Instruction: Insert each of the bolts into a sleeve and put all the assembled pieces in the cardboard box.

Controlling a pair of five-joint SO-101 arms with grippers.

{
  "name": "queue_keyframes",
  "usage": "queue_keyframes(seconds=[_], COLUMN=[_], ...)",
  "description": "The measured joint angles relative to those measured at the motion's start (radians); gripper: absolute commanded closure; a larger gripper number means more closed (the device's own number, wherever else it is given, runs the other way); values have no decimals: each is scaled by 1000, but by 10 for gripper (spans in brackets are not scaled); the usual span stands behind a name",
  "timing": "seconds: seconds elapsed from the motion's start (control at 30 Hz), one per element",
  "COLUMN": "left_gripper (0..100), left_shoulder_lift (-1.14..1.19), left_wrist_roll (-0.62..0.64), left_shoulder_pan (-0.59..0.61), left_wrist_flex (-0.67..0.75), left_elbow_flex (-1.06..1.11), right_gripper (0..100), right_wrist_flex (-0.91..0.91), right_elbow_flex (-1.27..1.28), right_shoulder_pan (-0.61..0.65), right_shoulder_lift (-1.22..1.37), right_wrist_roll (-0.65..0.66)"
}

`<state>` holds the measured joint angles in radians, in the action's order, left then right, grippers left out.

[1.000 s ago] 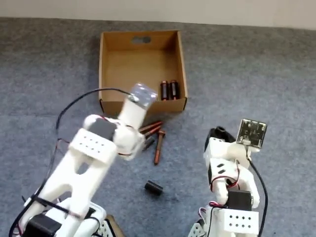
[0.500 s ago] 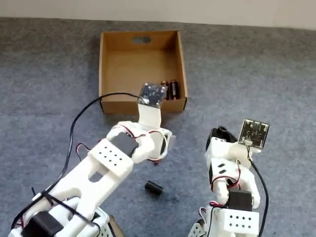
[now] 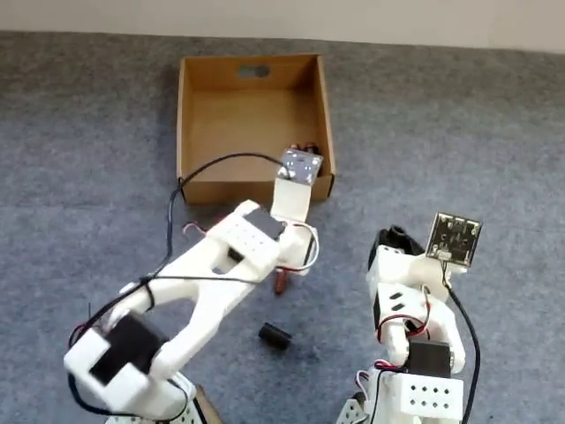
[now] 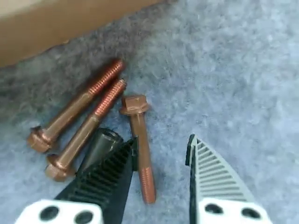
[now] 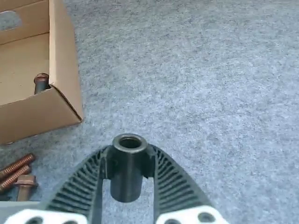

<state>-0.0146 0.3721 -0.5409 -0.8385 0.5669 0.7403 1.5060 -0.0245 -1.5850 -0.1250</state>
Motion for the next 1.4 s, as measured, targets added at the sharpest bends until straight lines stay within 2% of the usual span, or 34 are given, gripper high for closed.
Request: queue_keyframes(seconds=[0.43,0.77,1.4], left_gripper=[822,822,822], left_shoulder_lift=[103,106,135], left_wrist_roll=[0,0,0], left_shoulder_pan=[3,91,48], left_wrist_flex=[0,0,3], left_elbow_flex=[-75,-75,-78], right_gripper=[992,992,992], right_wrist_flex=[0,0,0], right_elbow_flex=[0,0,0], right_shoulder_pan=[0,0,0], right_shoulder_lift=[0,0,0], right_wrist_roll=[0,0,0])
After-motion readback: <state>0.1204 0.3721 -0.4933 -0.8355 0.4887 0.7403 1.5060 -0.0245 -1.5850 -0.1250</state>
